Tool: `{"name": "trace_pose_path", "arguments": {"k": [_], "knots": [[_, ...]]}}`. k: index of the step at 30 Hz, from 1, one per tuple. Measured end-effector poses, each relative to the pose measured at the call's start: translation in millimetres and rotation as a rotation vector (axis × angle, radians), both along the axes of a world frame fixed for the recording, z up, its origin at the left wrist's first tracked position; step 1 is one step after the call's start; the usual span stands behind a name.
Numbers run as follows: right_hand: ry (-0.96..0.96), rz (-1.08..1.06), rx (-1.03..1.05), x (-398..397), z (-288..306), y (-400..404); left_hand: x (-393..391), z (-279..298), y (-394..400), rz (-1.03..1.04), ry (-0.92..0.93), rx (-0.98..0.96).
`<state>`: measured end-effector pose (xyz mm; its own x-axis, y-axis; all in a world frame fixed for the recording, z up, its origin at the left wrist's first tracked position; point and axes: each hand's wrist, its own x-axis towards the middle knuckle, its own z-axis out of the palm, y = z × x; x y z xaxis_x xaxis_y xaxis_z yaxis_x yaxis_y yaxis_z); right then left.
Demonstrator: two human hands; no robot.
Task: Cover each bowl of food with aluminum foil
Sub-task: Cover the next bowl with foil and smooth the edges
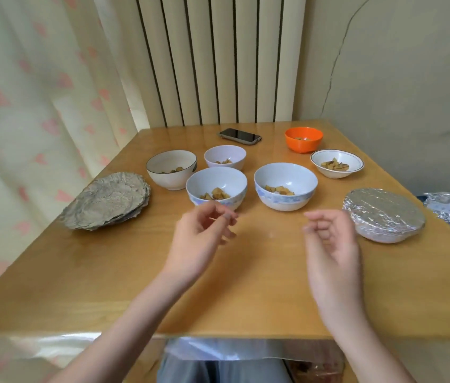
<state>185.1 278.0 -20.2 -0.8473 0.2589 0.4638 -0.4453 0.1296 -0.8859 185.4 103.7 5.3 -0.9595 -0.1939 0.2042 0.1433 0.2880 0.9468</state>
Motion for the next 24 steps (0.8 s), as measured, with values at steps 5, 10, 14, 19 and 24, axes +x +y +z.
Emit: {"name": "trace_pose_path", "arguments": {"k": [5, 10, 14, 19, 24], "knots": [[-0.038, 0.37, 0.181, -8.4, 5.5, -89.0, -14.8, -14.7, -147.3, 0.463, -0.116, -0.734], [-0.094, 0.565, 0.278, -11.2, 3.0, -143.5, -18.9, -46.2, -208.0, 0.27, -0.305, -0.861], [-0.165, 0.608, 0.336, -20.5, -4.5, -159.1, -1.1, -41.7, -213.4, 0.271, -0.179, -0.681], [-0.244, 0.66, 0.382, -40.5, -0.6, -180.4, 11.3, -34.3, -215.5, 0.235, -0.096, -0.585], [-0.285, 0.693, 0.372, -51.8, -2.7, -197.0, -1.5, -36.2, -230.7, 0.414, 0.015, -0.307]]}}
